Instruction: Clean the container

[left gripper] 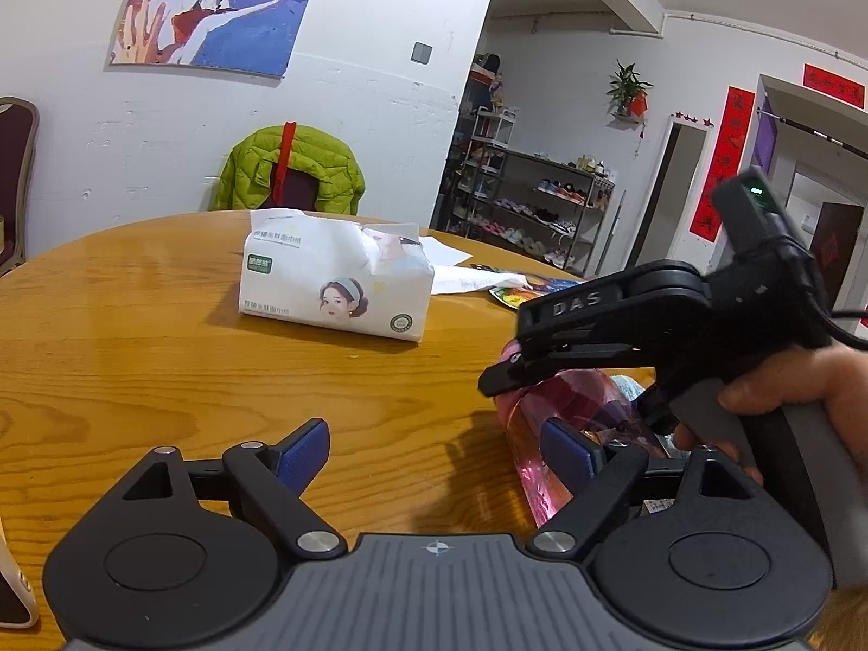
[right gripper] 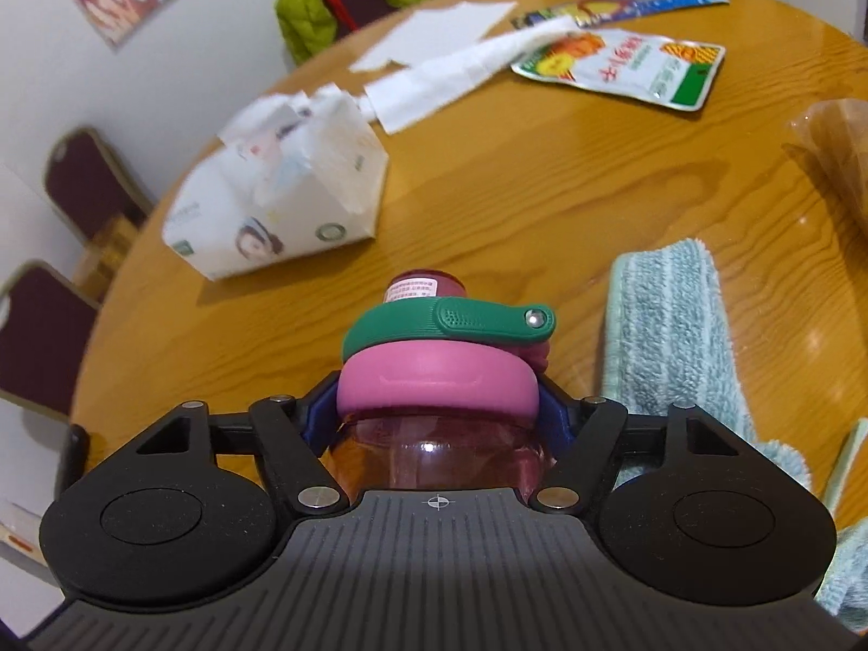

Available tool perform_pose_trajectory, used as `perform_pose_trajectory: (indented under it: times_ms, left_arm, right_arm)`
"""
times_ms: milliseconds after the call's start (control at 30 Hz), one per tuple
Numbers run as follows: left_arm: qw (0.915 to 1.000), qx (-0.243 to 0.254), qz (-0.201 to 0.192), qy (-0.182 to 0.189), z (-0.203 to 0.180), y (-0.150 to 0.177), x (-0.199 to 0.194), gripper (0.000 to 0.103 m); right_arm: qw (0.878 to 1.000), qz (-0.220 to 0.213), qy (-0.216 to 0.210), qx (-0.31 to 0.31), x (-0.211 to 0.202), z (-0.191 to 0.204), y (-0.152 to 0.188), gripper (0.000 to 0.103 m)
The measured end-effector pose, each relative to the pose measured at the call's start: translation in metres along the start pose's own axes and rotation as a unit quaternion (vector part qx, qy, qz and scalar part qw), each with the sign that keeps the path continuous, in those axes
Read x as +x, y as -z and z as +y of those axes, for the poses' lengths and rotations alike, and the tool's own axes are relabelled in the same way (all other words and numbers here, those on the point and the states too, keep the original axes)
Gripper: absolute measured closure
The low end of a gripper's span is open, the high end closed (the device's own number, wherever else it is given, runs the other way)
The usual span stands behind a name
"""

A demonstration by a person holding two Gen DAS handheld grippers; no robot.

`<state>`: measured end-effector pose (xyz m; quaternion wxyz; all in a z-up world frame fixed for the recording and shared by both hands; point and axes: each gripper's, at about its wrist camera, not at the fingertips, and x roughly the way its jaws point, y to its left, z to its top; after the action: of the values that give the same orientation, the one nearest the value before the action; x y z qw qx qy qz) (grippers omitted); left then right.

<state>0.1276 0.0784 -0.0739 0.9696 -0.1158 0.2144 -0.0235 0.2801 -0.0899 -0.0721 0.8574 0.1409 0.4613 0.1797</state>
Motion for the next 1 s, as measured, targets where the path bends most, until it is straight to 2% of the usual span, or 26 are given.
perform_pose_trajectory:
  times_ms: [100,167,300,400,833,1000]
  left_arm:
    - [1.0000,-0.006,-0.003,-0.005,0.002,0.000,0.000,0.019]
    - [0.9996,-0.009,-0.013,-0.023,0.003,0.000,-0.001,0.020]
    - [0.9985,-0.040,-0.022,-0.030,0.013,-0.003,-0.004,0.020]
    - [0.9980,-0.038,-0.026,-0.042,0.013,-0.003,-0.006,0.020]
    - [0.9937,0.017,-0.054,-0.097,-0.003,-0.001,-0.021,0.018]
    - [0.9938,0.004,-0.049,-0.099,0.005,-0.001,-0.018,0.017]
  right_arm:
    - [0.998,-0.058,-0.028,0.009,-0.024,0.002,0.004,0.031]
    - [0.994,-0.099,-0.048,0.002,-0.046,0.008,0.004,0.031]
    - [0.983,-0.166,-0.059,-0.044,-0.084,0.027,0.014,0.031]
    - [0.976,-0.194,-0.058,-0.084,-0.094,0.039,0.028,0.031]
    - [0.948,-0.246,-0.002,-0.201,-0.105,0.083,0.076,0.030]
    - [0.950,-0.239,-0.001,-0.201,-0.108,0.086,0.082,0.030]
